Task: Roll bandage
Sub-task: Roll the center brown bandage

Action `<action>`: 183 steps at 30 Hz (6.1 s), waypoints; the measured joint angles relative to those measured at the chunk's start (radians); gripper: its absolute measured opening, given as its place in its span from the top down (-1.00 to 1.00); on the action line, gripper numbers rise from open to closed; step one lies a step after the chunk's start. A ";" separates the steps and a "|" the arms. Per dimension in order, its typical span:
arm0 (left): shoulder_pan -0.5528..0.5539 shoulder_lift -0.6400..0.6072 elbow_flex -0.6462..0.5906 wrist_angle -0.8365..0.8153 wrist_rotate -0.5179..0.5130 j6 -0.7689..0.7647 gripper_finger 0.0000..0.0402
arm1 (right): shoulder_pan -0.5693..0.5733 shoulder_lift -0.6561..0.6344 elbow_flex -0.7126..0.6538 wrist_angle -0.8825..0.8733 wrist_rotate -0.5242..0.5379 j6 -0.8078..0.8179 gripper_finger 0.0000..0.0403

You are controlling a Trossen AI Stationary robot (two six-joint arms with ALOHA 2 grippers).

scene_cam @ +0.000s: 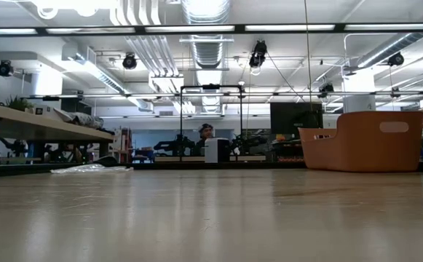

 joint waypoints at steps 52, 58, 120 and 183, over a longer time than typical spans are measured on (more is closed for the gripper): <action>-0.363 0.028 -0.001 -0.467 -0.170 -0.078 0.55 | -0.292 0.019 0.246 0.231 0.231 0.297 1.00; -0.367 0.041 0.000 -0.469 -0.095 -0.077 0.55 | -0.292 0.027 0.245 0.242 0.253 0.319 1.00; -0.350 -0.099 -0.002 -0.224 0.141 -0.429 0.55 | -0.186 0.002 0.228 -0.358 0.495 -0.099 -0.41; -0.204 -0.146 -0.005 0.091 0.157 -0.609 0.58 | -0.061 0.167 0.197 -0.258 0.523 -0.344 0.99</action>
